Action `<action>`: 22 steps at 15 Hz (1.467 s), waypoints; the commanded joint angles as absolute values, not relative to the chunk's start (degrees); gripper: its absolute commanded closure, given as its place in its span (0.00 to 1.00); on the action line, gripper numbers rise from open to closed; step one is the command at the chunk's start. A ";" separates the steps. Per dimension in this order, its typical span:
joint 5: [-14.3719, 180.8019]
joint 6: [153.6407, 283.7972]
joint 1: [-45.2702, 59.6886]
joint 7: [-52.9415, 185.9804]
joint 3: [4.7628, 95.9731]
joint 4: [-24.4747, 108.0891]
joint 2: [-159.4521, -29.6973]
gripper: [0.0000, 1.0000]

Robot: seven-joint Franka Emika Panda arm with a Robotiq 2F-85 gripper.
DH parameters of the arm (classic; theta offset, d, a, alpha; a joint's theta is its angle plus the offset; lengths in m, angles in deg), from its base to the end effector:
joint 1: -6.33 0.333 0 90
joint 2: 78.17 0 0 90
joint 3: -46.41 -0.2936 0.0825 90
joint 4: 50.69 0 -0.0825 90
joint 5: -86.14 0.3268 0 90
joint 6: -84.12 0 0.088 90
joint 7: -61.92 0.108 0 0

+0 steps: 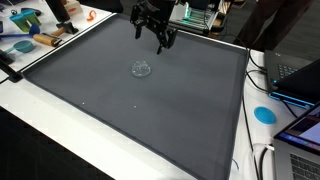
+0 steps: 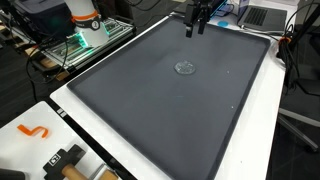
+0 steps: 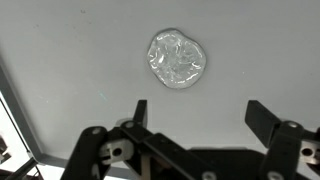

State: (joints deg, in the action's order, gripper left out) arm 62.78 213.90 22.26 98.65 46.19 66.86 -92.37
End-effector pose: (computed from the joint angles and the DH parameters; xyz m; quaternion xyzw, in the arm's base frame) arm 0.5182 0.1390 0.3320 0.9871 -0.0449 0.0530 0.1444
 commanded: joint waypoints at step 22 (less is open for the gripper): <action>46.65 209.37 23.49 92.01 39.74 71.18 -91.50 0.00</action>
